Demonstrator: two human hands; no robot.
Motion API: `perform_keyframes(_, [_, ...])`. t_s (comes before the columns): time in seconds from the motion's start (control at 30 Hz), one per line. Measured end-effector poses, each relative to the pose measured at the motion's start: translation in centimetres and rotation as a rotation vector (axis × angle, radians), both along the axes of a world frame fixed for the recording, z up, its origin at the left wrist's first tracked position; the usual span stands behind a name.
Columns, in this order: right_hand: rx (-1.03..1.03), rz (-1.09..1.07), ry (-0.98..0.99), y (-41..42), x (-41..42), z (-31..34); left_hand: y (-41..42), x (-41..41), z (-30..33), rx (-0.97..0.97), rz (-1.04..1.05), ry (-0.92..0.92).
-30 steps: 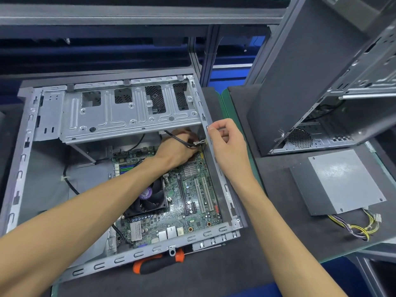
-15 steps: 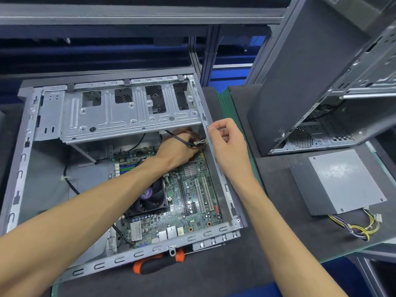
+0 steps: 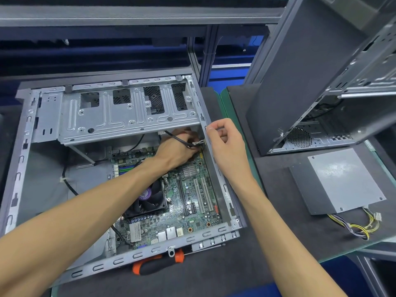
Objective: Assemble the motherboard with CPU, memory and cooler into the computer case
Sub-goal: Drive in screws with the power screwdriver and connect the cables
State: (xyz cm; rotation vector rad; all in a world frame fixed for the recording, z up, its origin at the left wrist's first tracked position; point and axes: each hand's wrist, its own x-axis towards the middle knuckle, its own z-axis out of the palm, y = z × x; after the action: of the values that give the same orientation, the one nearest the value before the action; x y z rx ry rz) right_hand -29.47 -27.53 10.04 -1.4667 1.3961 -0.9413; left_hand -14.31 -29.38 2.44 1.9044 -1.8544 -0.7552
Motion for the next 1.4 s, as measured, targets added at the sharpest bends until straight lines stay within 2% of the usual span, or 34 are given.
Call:
perform_keyframes(0.4, [0.01,-0.006,0.005,0.01,0.0,0.11,0.0,0.02,-0.08,-0.018,-0.013,0.007])
perform_keyframes(0.83, [0.008,-0.001,0.014,0.1,0.0,0.17,0.11,-0.26,-0.16,-0.067,-0.029,-0.115])
perform_keyframes(1.4, [0.012,0.009,-0.014,0.02,-0.06,-0.17,0.14,-0.34,-0.23,-0.091,-0.05,-0.114])
